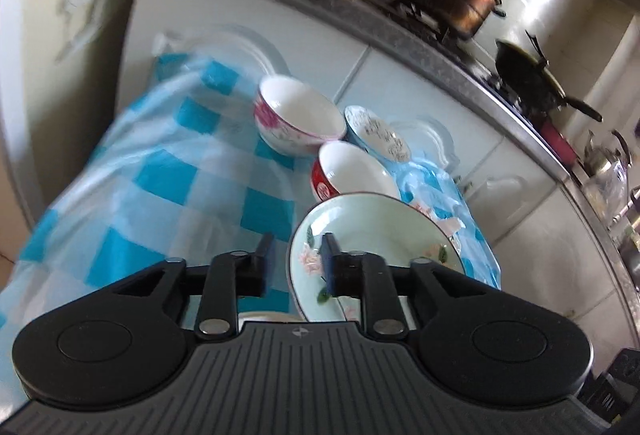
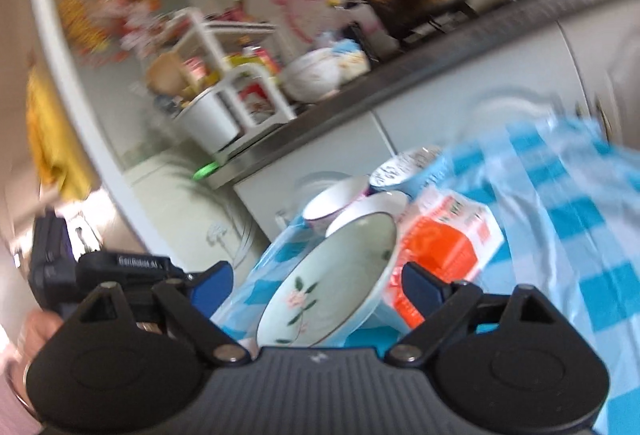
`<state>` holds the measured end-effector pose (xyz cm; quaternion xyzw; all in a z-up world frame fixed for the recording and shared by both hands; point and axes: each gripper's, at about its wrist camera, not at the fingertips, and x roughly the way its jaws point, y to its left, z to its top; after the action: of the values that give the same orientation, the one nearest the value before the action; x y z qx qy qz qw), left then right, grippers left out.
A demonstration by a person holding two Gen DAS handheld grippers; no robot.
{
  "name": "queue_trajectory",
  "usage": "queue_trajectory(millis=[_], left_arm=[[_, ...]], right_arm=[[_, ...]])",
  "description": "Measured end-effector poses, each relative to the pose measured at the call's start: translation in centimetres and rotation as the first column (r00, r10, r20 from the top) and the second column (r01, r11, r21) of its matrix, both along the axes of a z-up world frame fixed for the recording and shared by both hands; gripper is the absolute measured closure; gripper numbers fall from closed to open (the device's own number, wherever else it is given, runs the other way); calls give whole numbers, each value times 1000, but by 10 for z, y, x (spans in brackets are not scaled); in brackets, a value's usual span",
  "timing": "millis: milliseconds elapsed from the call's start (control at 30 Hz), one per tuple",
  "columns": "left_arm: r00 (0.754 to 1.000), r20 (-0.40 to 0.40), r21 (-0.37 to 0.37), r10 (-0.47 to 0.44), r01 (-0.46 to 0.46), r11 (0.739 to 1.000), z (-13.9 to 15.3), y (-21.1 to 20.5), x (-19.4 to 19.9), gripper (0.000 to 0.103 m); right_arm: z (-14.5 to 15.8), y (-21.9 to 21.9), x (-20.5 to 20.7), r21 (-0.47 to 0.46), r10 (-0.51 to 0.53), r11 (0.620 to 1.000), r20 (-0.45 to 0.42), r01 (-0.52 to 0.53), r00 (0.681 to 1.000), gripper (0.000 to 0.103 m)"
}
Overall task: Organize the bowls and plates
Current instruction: 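Carry the held green plate with the left tool toward the white plate stack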
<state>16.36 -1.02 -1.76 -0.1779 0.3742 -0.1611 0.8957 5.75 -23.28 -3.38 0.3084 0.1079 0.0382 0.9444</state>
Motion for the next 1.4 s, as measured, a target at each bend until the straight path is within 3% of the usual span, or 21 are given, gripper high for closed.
queue_trajectory(millis=[100,233,467,733,1000,1400], left_arm=[[999,-36,14,-9,9,1000,-16,-7,20,79],[995,-94,6,-39,40,999,-38,-14,34,79],[991,-108,8,-75,76,997,-57,-21,44,81],[994,-76,23,-84,86,996,-55,-25,39,82],[996,-80,-18,-50,48,999,-49,-18,25,85],[999,-44,4,20,-20,1000,-21,8,-15,85]], right_arm=[[-4,-7,9,67,0,998,-6,0,1000,12],[-6,-10,20,79,-14,997,-29,16,999,12],[-12,-12,43,110,12,994,-43,-7,999,16],[-16,-9,52,65,13,998,-72,-8,997,21],[-8,3,51,-17,-10,1000,-82,8,997,20],[0,27,43,5,20,1000,-76,-20,997,19]])
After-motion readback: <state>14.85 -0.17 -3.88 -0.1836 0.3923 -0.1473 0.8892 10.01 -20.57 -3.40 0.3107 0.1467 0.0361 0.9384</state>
